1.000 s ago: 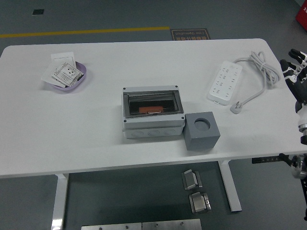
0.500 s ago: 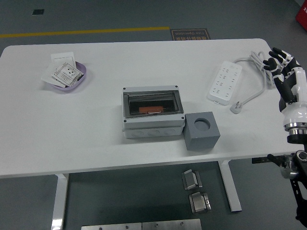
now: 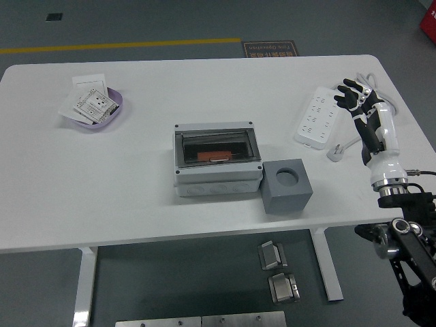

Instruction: Pick up the cylinder from the cube,place it in the box,flap close box

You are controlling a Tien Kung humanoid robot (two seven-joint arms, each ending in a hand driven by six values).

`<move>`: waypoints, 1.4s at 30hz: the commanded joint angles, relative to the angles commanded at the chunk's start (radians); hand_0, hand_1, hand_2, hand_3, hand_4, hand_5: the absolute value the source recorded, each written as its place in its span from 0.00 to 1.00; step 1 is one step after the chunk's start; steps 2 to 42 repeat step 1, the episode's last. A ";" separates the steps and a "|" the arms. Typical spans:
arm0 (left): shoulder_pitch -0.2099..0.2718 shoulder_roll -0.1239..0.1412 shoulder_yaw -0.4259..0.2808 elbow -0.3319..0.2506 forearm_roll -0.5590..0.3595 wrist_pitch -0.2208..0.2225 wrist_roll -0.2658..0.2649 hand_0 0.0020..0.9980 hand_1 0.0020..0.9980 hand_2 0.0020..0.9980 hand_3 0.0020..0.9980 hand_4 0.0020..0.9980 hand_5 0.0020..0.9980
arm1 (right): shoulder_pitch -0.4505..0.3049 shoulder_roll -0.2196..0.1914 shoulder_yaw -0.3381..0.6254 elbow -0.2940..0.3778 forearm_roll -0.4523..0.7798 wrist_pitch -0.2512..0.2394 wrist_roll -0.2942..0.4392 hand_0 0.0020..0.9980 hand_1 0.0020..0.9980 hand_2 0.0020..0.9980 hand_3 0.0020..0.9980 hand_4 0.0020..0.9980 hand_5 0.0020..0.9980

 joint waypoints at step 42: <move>0.002 -0.001 0.000 0.000 0.000 0.000 0.001 0.65 0.68 0.61 0.69 0.70 0.32 | -0.001 0.000 -0.003 -0.001 0.002 0.001 0.001 0.78 0.73 0.72 0.73 1.00 0.72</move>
